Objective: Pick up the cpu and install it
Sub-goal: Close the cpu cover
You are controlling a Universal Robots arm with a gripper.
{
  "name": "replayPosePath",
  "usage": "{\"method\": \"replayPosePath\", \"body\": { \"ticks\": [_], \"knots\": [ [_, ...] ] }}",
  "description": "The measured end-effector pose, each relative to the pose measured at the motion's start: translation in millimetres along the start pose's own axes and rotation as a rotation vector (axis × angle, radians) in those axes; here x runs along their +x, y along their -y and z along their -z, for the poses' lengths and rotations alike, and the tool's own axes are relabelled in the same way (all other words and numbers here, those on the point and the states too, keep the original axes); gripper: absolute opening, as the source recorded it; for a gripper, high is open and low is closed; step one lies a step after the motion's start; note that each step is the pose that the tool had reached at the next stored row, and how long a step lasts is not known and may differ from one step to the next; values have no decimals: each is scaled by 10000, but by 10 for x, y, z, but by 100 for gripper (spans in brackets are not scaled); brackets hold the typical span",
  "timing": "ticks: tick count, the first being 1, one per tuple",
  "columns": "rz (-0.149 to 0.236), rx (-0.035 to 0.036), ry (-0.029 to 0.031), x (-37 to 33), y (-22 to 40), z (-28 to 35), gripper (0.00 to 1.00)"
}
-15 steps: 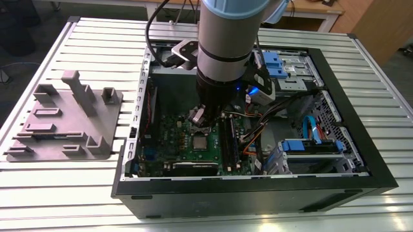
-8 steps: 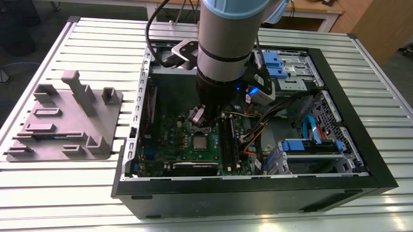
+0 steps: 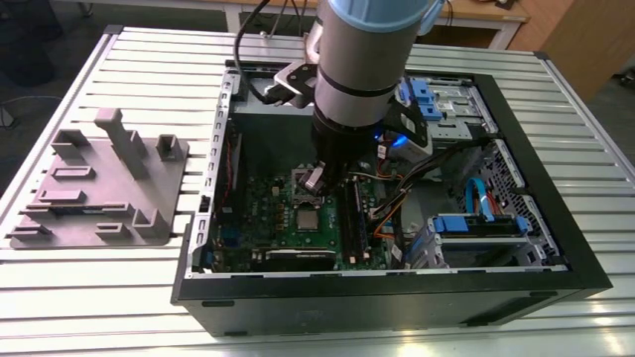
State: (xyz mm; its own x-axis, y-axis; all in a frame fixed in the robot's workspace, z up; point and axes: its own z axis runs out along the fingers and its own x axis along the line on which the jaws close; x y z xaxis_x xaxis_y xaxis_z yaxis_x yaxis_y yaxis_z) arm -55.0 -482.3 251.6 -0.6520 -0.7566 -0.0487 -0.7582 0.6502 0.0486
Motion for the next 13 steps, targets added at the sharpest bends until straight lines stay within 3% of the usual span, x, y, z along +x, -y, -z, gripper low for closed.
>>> {"method": "replayPosePath", "body": {
  "ticks": [1,3,6,9,10,13],
  "knots": [
    [0,-91,74,-18,21,-2,10],
    [0,-309,299,-46,53,-4,10],
    [2,-453,462,-62,74,-30,10],
    [4,-713,765,-61,74,-43,10],
    [5,-779,842,-63,77,-50,10],
    [5,-794,859,-113,77,-105,10]
  ]
}}
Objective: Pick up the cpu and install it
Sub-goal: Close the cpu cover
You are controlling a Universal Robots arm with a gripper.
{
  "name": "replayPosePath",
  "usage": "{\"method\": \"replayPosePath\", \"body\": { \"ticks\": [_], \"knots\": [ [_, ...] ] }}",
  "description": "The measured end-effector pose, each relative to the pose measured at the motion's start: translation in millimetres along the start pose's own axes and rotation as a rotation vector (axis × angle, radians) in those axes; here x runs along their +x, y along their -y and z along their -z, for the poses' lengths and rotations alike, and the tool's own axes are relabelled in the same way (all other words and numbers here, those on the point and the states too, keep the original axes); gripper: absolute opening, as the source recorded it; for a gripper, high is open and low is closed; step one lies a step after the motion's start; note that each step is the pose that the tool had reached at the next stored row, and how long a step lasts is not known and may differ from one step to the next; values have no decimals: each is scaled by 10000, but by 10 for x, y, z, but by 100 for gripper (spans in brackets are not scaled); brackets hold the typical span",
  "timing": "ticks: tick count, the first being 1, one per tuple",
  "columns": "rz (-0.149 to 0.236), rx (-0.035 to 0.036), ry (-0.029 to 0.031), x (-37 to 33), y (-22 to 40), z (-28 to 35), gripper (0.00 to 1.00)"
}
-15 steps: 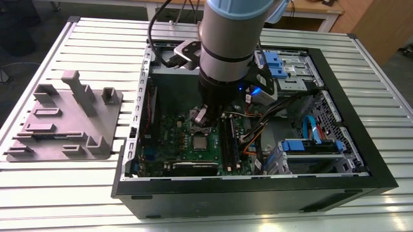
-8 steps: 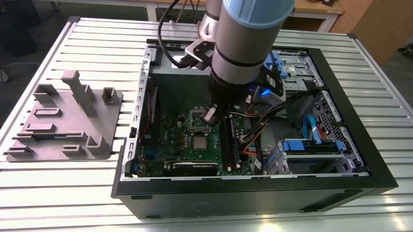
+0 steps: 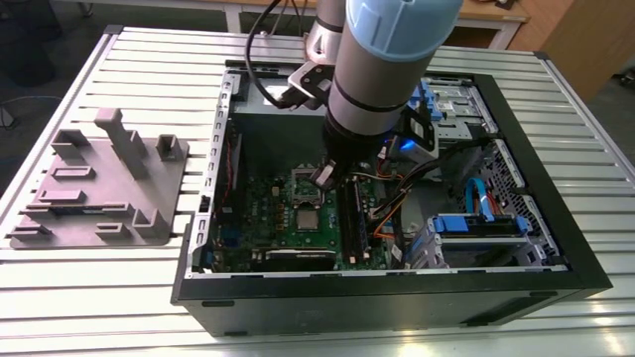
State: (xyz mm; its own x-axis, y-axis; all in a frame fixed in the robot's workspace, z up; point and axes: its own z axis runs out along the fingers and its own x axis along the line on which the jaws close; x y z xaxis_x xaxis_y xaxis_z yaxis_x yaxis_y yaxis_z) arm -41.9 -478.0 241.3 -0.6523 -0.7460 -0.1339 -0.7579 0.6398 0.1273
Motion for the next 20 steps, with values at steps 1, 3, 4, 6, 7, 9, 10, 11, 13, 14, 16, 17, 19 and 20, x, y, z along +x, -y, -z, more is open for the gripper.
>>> {"method": "replayPosePath", "body": {
  "ticks": [1,3,4,6,7,9,10,11,13,14,16,17,19,20],
  "knots": [
    [-1,0,0,-19,-8,-22,10],
    [1,-5,6,-50,-25,-65,10],
    [0,-10,13,-63,-32,-87,10],
    [1,-28,34,-83,-43,-126,10],
    [2,-44,52,-90,-46,-142,10],
    [3,-121,140,-96,-51,-162,10],
    [3,-194,225,-98,-52,-167,10],
    [4,-259,303,-99,-53,-175,10],
    [4,-321,376,-105,-54,-203,10],
    [5,-333,389,-108,-55,-217,10],
    [8,-368,429,-113,-58,-241,10],
    [8,-396,460,-116,-60,-252,10],
    [5,-445,518,-127,-69,-280,10],
    [5,-461,535,-133,-74,-295,10]
  ]
}}
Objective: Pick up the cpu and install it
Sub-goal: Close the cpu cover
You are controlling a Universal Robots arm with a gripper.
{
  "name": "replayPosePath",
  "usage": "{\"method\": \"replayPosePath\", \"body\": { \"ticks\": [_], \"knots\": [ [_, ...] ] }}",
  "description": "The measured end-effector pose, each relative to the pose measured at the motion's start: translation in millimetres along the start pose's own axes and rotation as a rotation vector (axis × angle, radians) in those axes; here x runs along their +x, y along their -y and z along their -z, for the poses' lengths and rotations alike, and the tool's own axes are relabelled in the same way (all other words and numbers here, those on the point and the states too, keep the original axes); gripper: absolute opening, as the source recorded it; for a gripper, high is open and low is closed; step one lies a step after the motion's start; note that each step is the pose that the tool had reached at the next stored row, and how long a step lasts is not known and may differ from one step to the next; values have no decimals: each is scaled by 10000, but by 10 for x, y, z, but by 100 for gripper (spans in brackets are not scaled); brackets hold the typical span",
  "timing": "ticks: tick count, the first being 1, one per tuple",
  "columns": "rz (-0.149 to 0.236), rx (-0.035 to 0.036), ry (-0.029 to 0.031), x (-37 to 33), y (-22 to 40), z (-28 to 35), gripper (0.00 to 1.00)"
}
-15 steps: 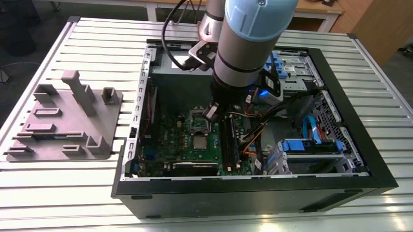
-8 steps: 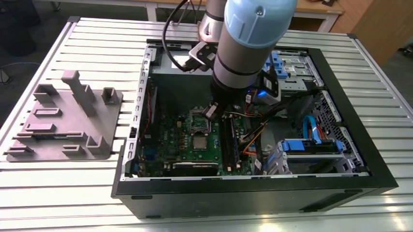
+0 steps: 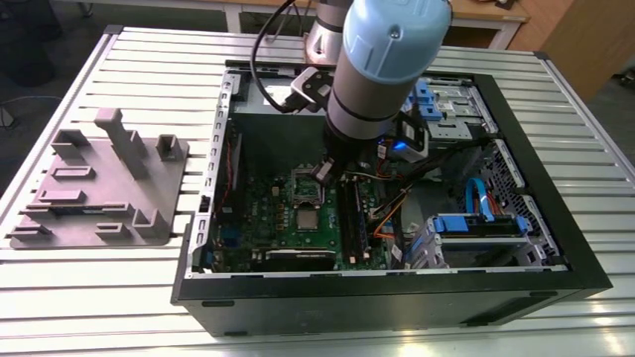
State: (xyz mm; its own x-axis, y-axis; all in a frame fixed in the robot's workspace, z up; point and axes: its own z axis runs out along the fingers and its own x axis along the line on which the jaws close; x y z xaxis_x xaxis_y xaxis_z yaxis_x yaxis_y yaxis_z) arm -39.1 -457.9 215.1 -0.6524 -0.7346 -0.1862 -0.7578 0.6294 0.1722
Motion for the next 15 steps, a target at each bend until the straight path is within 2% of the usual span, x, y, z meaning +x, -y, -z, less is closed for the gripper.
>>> {"method": "replayPosePath", "body": {
  "ticks": [5,11,15],
  "knots": [
    [5,-100,117,-18,-13,-67,10],
    [5,-267,310,-17,-13,-118,10],
    [5,-352,402,-12,-9,-149,10]
  ]
}}
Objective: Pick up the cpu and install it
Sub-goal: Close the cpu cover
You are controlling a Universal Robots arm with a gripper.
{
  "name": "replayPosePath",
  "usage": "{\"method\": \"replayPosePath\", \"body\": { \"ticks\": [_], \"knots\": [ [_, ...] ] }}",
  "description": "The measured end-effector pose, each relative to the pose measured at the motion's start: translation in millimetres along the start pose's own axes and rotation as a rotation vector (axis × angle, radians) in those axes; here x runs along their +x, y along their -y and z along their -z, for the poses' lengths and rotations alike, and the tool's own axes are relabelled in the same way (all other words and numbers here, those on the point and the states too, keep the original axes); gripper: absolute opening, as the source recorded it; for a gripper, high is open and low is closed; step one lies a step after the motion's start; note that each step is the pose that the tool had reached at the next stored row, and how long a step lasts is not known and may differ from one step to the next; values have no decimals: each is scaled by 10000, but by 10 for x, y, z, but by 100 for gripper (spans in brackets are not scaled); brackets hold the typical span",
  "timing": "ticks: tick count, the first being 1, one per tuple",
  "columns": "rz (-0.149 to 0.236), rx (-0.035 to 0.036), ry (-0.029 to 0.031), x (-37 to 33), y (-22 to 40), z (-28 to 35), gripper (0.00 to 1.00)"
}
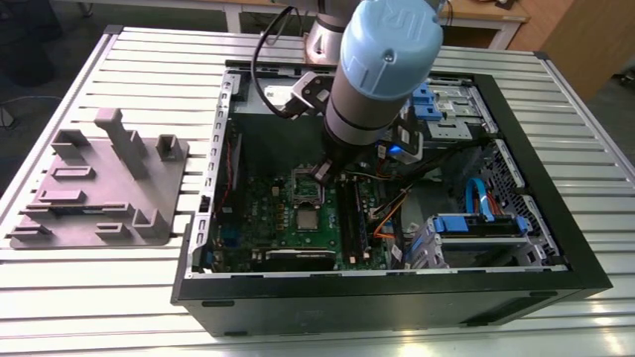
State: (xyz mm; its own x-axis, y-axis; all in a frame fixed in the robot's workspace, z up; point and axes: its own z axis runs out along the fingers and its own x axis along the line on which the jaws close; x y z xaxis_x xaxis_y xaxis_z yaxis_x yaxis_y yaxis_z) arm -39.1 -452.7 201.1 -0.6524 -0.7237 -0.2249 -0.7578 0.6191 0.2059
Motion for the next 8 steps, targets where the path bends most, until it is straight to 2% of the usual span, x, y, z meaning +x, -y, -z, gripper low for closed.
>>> {"method": "replayPosePath", "body": {
  "ticks": [5,8],
  "knots": [
    [-2,-57,55,10,8,-40,10],
    [-14,-81,26,12,8,-45,10]
  ]
}}
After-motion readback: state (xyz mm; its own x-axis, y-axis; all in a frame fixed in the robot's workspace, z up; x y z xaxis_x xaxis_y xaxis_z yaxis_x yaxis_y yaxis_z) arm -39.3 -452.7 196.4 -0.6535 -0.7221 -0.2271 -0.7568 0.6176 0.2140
